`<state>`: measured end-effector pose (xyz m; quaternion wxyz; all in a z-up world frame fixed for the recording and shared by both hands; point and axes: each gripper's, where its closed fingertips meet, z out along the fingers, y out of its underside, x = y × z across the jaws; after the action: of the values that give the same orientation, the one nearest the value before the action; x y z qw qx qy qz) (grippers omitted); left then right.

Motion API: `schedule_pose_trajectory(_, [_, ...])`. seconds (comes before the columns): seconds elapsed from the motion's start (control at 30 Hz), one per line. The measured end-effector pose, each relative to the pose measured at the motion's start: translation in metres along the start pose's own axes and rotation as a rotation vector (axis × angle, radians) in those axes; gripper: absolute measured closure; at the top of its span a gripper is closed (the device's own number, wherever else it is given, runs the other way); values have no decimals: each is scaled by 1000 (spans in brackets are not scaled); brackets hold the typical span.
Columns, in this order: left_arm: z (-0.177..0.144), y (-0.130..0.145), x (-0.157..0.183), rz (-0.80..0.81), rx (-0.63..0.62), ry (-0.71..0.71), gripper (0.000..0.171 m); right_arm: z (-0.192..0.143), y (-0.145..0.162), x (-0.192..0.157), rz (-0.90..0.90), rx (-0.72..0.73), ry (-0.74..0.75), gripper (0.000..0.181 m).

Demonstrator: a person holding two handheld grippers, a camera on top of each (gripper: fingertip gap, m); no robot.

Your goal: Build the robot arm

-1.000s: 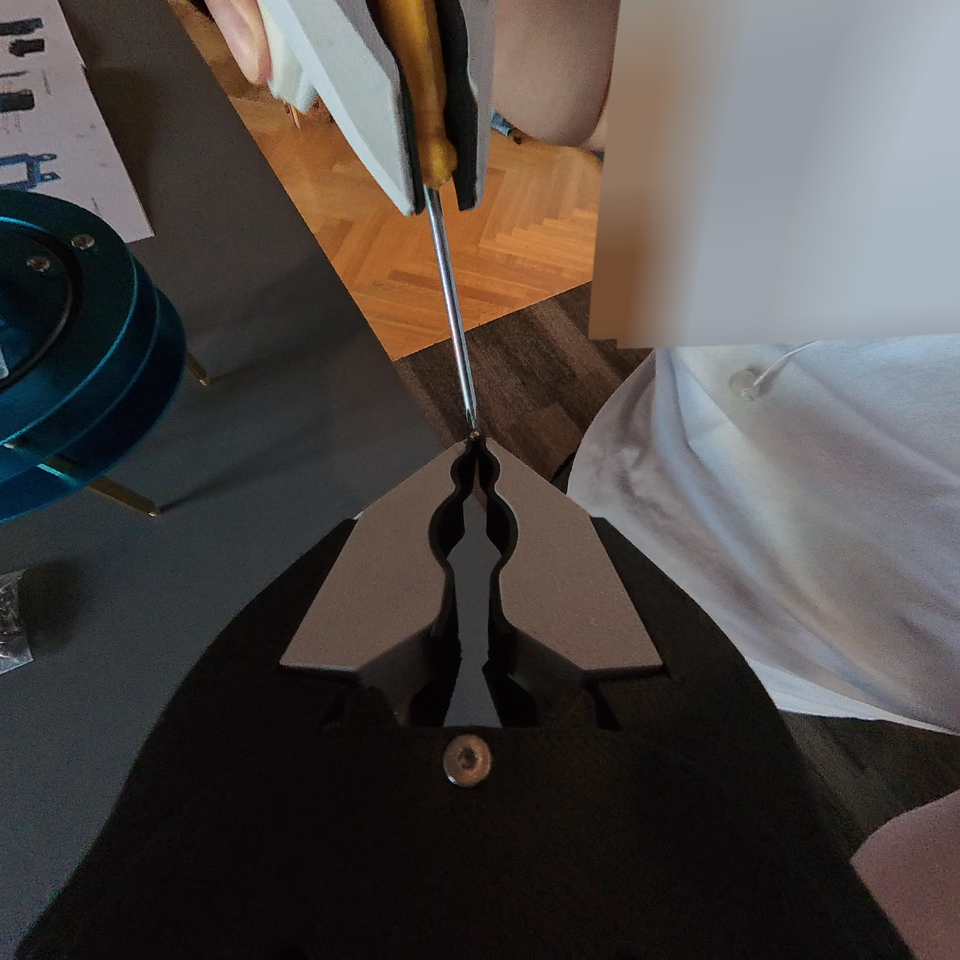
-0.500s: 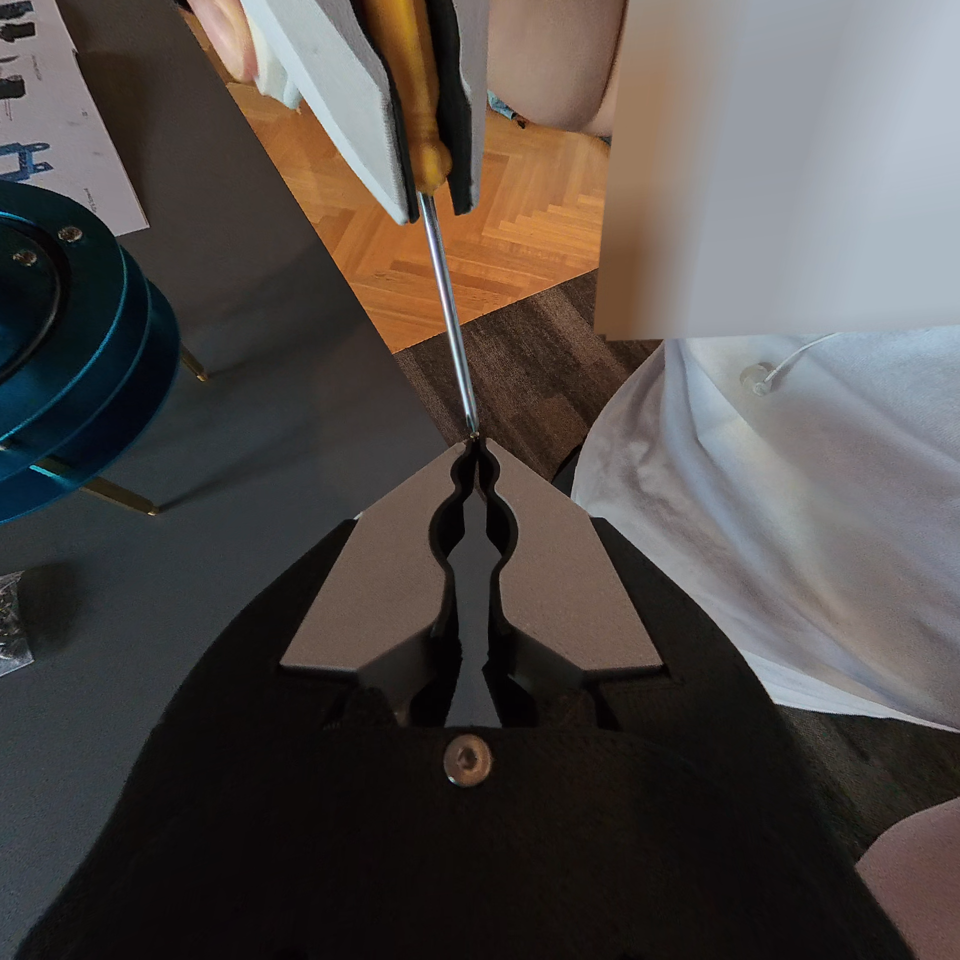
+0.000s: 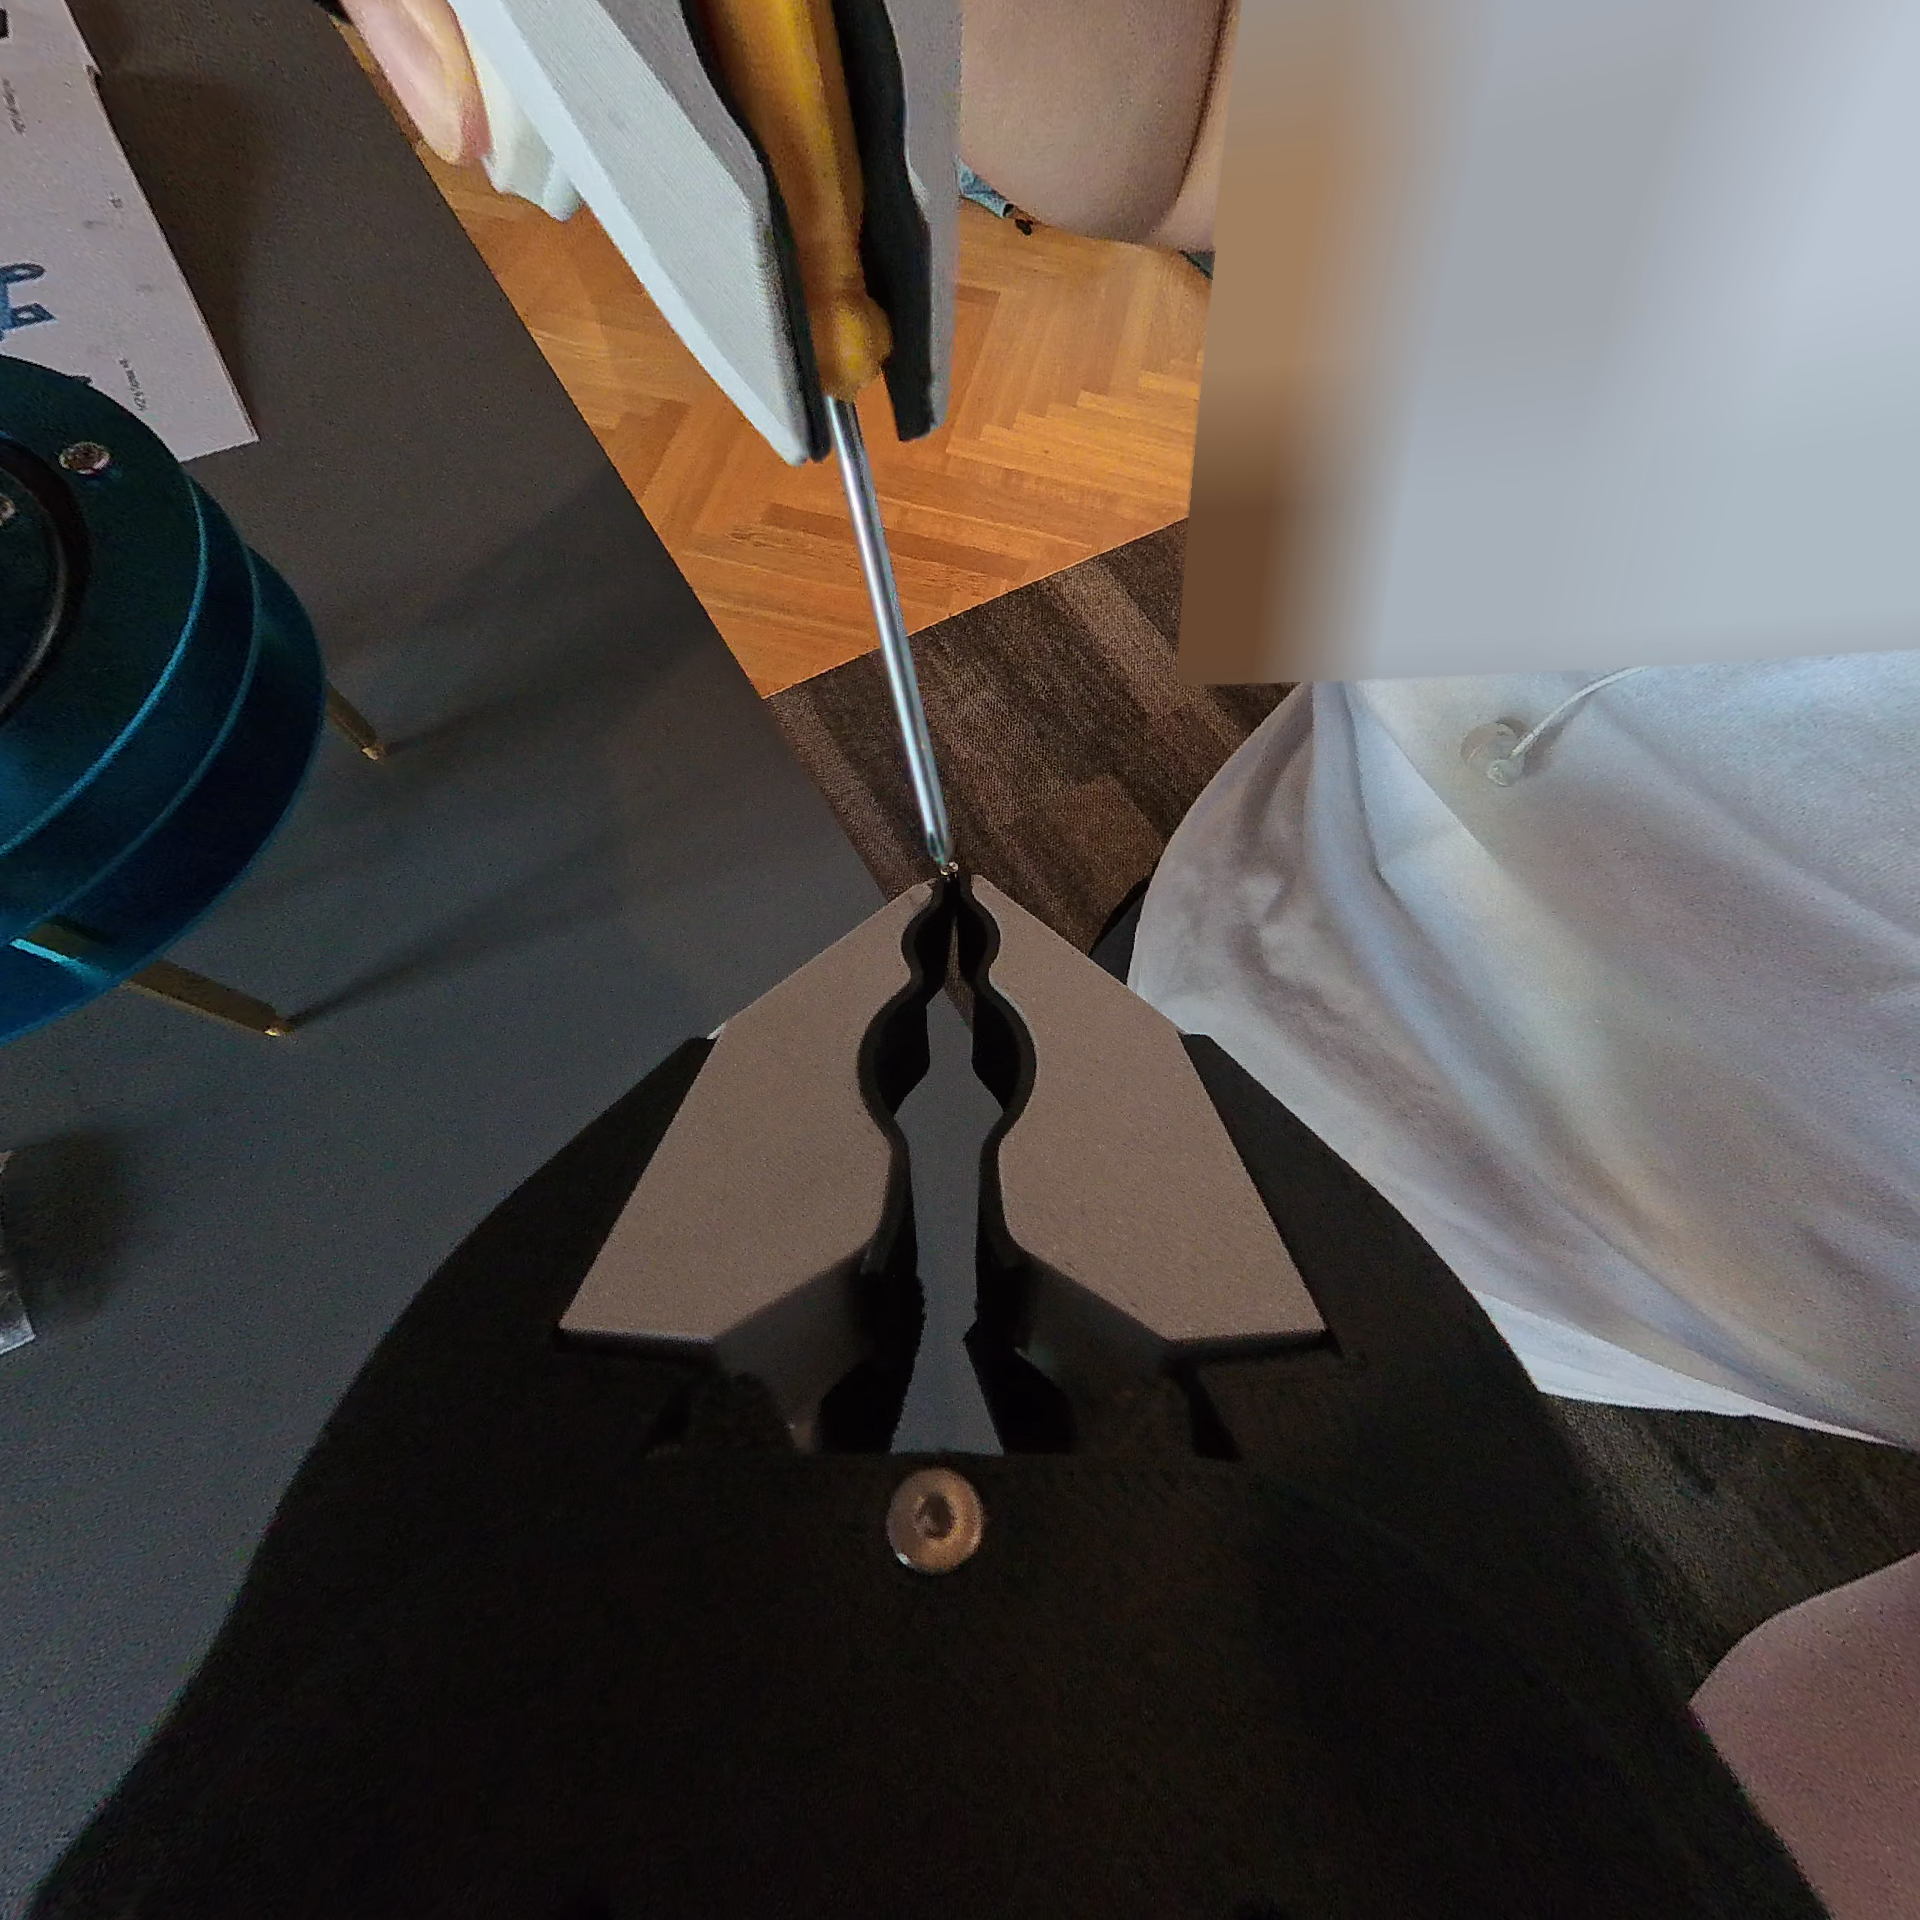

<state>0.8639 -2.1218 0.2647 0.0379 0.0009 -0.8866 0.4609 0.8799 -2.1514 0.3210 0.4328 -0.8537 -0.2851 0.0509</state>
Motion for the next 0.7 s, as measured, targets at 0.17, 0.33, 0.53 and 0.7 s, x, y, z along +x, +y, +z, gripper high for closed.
schedule_pose_trajectory(0.17, [-1, -1, 0, -4, 5, 0, 171, -1, -1, 1, -9, 1, 7, 165])
schedule_pose_trajectory(0.33, [-2, -2, -1, -2, 12, -2, 171, -2, -4, 1, -15, 11, 4, 165])
schedule_pose_trajectory(0.53, [-1, 0, 0, 0, 3, 2, 171, -1, -3, 0, -22, 5, 4, 164])
schedule_pose_trajectory(0.7, [0, 0, 2, 3, -1, 16, 171, 0, -2, -1, -27, -1, -8, 165])
